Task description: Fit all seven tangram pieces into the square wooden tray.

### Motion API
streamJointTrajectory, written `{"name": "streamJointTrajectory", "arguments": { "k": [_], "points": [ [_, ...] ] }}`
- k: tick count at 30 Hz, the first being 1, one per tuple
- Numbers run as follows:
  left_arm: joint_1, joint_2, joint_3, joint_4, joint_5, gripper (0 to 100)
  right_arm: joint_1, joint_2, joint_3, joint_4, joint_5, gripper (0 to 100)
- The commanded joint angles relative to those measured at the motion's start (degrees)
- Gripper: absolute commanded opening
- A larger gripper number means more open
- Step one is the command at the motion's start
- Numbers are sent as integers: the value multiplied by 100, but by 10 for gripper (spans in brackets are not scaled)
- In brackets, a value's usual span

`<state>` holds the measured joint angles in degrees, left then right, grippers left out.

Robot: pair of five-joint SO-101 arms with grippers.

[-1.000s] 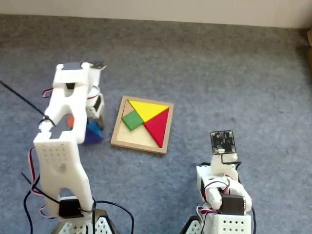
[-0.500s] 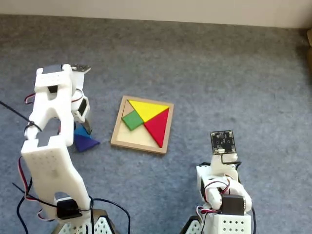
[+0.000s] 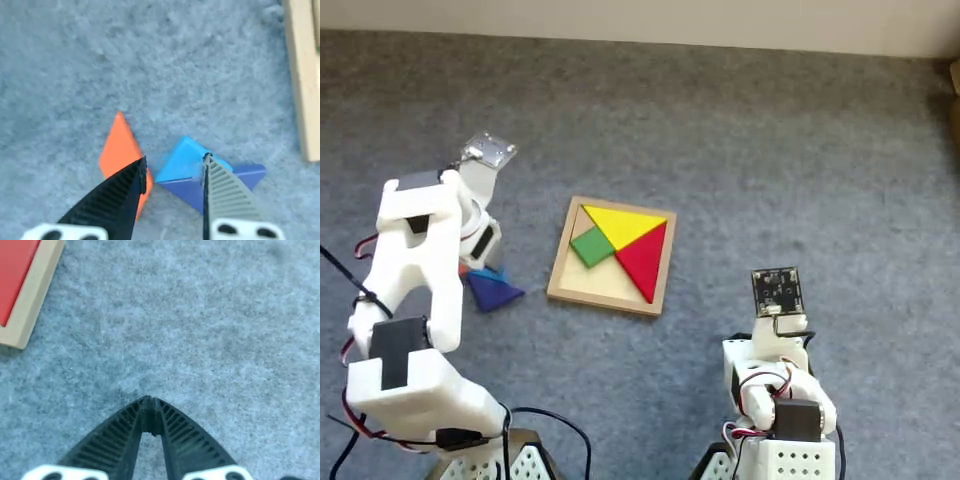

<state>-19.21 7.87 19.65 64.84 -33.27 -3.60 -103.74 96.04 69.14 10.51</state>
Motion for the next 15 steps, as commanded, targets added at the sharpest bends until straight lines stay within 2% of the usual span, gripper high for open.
{"name": "streamJointTrajectory", "arguments": {
  "k": [1,7,15],
  "points": [
    [-215,-101,-22,-246,-527,187,66,75,822,48,0,16],
    [-365,541,-22,-527,-1310,187,66,75,822,48,0,16],
    [-268,787,-22,-563,-1310,187,66,75,822,48,0,16]
  ]
}}
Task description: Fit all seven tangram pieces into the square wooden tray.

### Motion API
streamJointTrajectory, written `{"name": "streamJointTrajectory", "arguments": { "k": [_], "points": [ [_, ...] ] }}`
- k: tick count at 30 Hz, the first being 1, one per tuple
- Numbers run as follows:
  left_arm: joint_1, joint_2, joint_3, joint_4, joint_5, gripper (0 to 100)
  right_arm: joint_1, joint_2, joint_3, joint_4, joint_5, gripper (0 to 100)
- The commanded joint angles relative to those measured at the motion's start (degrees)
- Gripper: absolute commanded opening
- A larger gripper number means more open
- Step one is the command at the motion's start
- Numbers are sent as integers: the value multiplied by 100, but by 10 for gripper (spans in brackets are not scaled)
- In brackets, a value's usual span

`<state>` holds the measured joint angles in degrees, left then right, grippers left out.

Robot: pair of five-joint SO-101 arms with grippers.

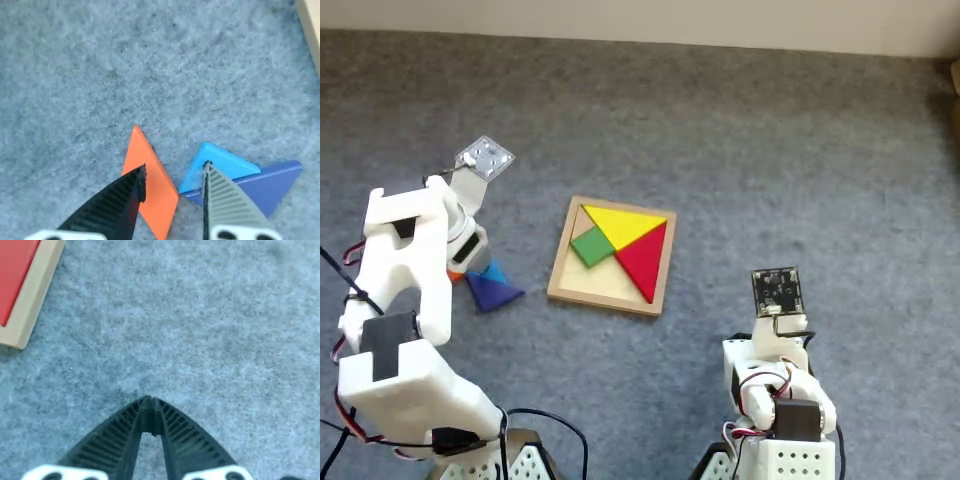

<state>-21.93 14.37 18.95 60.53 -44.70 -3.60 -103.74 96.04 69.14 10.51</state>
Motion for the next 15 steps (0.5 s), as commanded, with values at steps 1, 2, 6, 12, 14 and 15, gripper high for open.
{"name": "streamJointTrajectory", "arguments": {
  "k": [1,2,6,12,14,15],
  "points": [
    [22,136,48,-123,-158,187,66,75,822,48,0,16],
    [48,127,48,-70,-141,187,66,75,822,48,0,16],
    [66,-48,57,404,396,186,66,75,822,48,0,16],
    [57,-444,409,765,484,182,66,75,822,48,0,16],
    [66,-567,699,765,475,184,66,75,822,48,0,16],
    [75,-620,848,756,466,185,66,75,822,48,0,16]
  ]
}}
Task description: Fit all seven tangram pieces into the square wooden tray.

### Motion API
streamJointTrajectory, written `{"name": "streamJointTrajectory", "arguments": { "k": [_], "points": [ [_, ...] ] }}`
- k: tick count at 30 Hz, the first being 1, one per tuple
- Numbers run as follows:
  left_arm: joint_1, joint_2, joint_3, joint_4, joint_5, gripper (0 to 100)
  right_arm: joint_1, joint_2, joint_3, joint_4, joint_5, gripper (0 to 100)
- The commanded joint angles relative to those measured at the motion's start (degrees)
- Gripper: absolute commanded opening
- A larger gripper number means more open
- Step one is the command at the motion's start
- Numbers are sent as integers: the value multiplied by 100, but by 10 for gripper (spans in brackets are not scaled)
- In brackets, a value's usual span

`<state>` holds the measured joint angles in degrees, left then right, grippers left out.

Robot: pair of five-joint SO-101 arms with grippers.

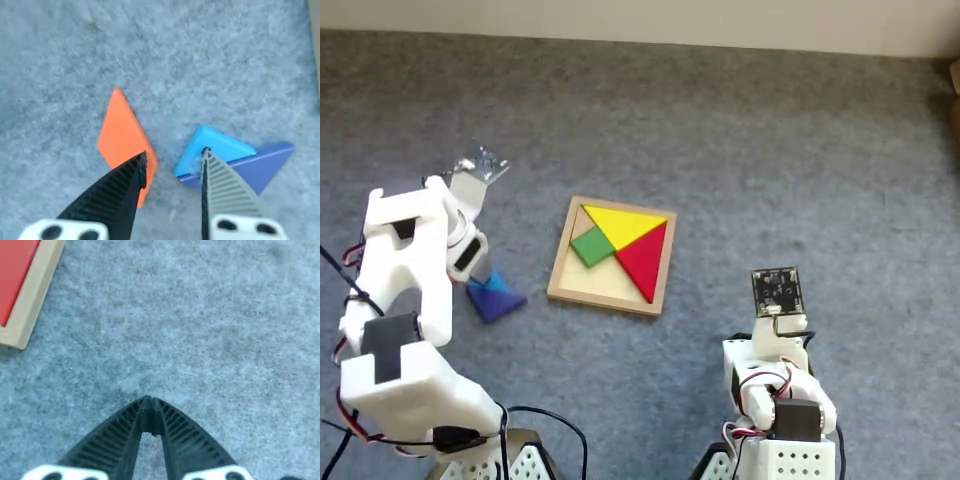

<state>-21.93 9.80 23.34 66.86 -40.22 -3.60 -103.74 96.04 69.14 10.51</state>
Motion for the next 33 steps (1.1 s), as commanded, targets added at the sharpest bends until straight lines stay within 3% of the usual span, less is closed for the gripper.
{"name": "streamJointTrajectory", "arguments": {
  "k": [1,11,18,22,28,33],
  "points": [
    [75,-224,532,44,-62,184,66,75,822,48,0,16],
    [75,-936,1209,-158,-167,186,66,75,822,48,0,16],
    [154,-989,1182,-976,-132,186,66,75,822,48,0,16],
    [409,-1042,1103,-1055,-114,186,66,75,822,48,0,16],
    [734,-1042,769,-1055,809,186,66,75,822,48,0,16],
    [760,-1042,382,-1002,932,186,66,75,822,48,0,16]
  ]
}}
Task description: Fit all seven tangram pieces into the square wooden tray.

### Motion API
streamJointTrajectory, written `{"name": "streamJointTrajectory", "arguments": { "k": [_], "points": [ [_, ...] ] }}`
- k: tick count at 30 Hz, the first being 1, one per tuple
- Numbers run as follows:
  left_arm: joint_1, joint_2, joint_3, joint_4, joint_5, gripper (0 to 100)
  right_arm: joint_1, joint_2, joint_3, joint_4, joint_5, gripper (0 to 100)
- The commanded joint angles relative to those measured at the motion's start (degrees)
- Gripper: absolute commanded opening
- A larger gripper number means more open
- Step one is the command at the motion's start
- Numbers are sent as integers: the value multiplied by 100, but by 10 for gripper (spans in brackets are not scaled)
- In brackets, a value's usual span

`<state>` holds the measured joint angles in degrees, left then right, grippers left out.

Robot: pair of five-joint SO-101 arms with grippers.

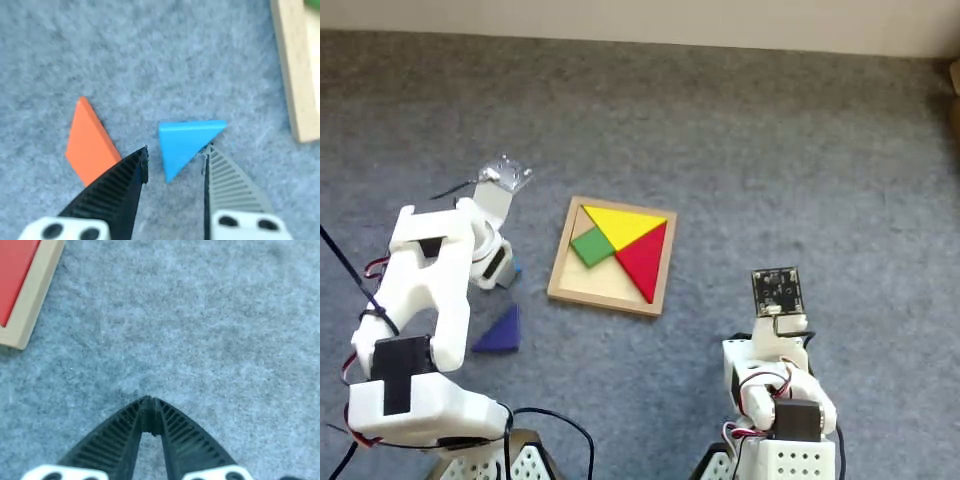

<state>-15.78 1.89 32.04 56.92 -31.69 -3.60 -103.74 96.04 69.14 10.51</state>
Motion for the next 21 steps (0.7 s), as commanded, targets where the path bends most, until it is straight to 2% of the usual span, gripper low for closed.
{"name": "streamJointTrajectory", "arguments": {
  "k": [1,4,7,16,21],
  "points": [
    [127,-251,-629,123,70,187,66,75,822,48,0,16],
    [136,-251,-1112,782,-325,200,66,75,822,48,0,16],
    [119,-198,-1552,1345,-527,269,66,75,822,48,0,16],
    [92,-110,-1701,1407,-571,293,66,75,822,48,0,16],
    [75,822,-2158,1363,-571,291,66,75,822,48,0,16]
  ]
}}
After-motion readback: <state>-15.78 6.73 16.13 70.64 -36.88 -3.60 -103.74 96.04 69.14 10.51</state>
